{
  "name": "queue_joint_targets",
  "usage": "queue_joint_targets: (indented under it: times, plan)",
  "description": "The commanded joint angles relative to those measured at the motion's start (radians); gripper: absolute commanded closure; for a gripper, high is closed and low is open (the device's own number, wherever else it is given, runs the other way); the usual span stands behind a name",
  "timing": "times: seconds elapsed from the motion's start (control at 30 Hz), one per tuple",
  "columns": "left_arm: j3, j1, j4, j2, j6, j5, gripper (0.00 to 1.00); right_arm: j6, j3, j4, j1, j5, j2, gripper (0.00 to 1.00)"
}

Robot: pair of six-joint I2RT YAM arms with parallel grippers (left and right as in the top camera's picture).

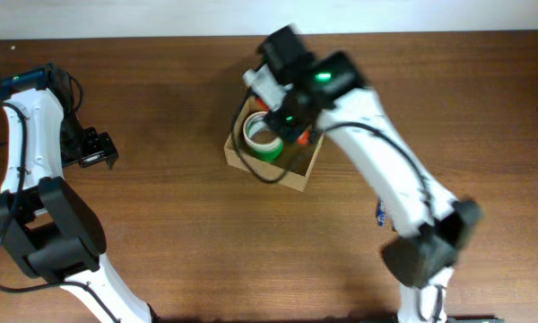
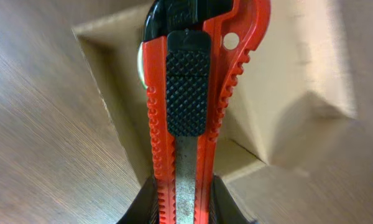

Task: Pack container
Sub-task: 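Grasp the orange box cutter with the right gripper and lower it into the box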

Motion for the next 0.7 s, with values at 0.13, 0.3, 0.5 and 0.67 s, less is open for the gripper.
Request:
queue_joint_targets:
  times: [0.13,0.3,0.5,0.67]
  plan:
    - [-0.004,0.003,0.000,0.003,0.013,0.007,0.00,-0.035,-0.004,0.005,0.042,0.029,0.145,0.85]
    - [-0.004,0.003,0.000,0.003,0.013,0.007,0.00,-0.035,-0.005,0.009,0.042,-0.043,0.175,0.85]
    - [-0.004,0.003,0.000,0.003,0.013,0.007,0.00,-0.035,-0.005,0.013,0.052,-0.070,0.214,0.85]
    - [-0.004,0.003,0.000,0.003,0.013,0.007,0.00,-0.034,-0.021,0.028,0.064,-0.077,0.240,0.86]
